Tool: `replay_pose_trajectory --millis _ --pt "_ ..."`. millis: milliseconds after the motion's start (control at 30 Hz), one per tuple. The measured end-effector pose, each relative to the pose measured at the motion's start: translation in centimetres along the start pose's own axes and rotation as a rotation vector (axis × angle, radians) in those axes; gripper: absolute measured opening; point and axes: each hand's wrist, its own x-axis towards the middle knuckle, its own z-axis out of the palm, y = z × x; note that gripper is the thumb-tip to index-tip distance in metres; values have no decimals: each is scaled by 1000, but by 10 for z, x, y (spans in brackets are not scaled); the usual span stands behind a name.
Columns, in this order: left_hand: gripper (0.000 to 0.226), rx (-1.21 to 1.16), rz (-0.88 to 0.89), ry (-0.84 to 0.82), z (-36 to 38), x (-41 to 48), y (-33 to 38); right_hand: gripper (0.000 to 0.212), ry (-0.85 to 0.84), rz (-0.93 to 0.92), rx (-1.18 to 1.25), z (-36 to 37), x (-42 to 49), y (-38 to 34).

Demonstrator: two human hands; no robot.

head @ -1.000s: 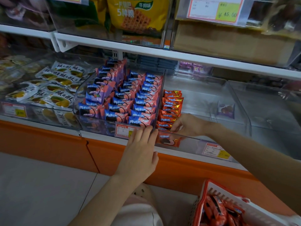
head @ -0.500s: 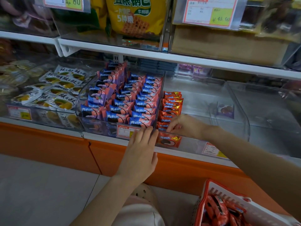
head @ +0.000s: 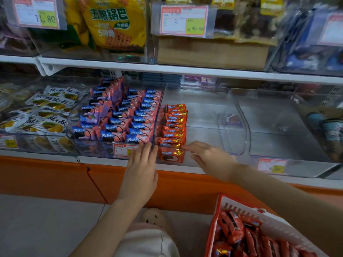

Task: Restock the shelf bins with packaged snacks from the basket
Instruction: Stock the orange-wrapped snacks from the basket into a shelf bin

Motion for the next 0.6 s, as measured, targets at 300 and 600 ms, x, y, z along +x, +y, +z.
replay_pose_trajectory --millis 300,600 --pt "39 9 180 78 -12 -15 79 29 305 -77 -122 28 -124 55" --pt "40 -92 416 -399 46 -52 193 33 144 334 -80 98 -254 118"
